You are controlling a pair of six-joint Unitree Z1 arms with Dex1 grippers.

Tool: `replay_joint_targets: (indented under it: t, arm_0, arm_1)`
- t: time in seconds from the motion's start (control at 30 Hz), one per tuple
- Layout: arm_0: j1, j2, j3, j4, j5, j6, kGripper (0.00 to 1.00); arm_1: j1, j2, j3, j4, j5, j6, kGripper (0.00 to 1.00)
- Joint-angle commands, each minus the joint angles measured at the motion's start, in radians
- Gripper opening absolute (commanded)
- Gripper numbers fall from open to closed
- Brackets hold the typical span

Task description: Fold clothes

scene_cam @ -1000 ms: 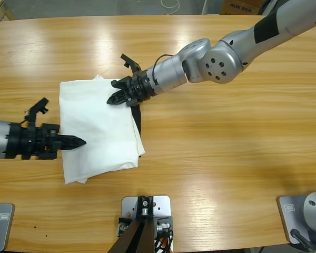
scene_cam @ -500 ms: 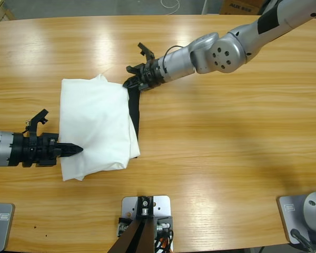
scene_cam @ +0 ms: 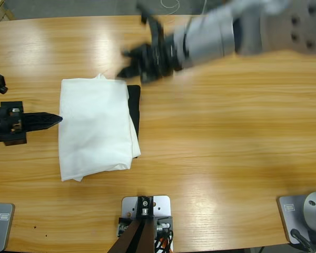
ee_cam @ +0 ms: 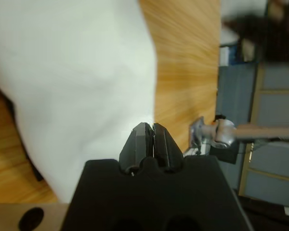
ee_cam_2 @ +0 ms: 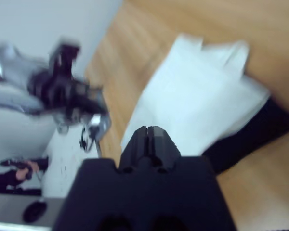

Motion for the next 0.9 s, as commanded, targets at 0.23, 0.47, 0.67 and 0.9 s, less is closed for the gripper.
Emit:
replay_joint_targets:
  t: [0.23,0.47,0.67,0.9]
  arm_0:
    - [-0.155,0.122,-0.527,0.705,0.193,1.039,1.0]
    - [-0.301,0.264,-0.645,0.903,0.443,1.458,1.0]
    - [-0.404,0.43,-0.722,0.917,0.591,1.528,1.0]
    - [-0.405,0.58,-0.796,0.907,0.606,1.609,1.0]
  arm_1:
    - [0.116,-0.522,0.046,0.694,-0.623,-0.016,1.0]
    - [0.116,-0.549,0.022,0.96,-0.73,-0.007,1.0]
    - [0.116,-0.55,0.021,1.033,-0.727,0.004,1.0]
    - [0.099,-0.536,0.061,0.973,-0.727,0.001,1.0]
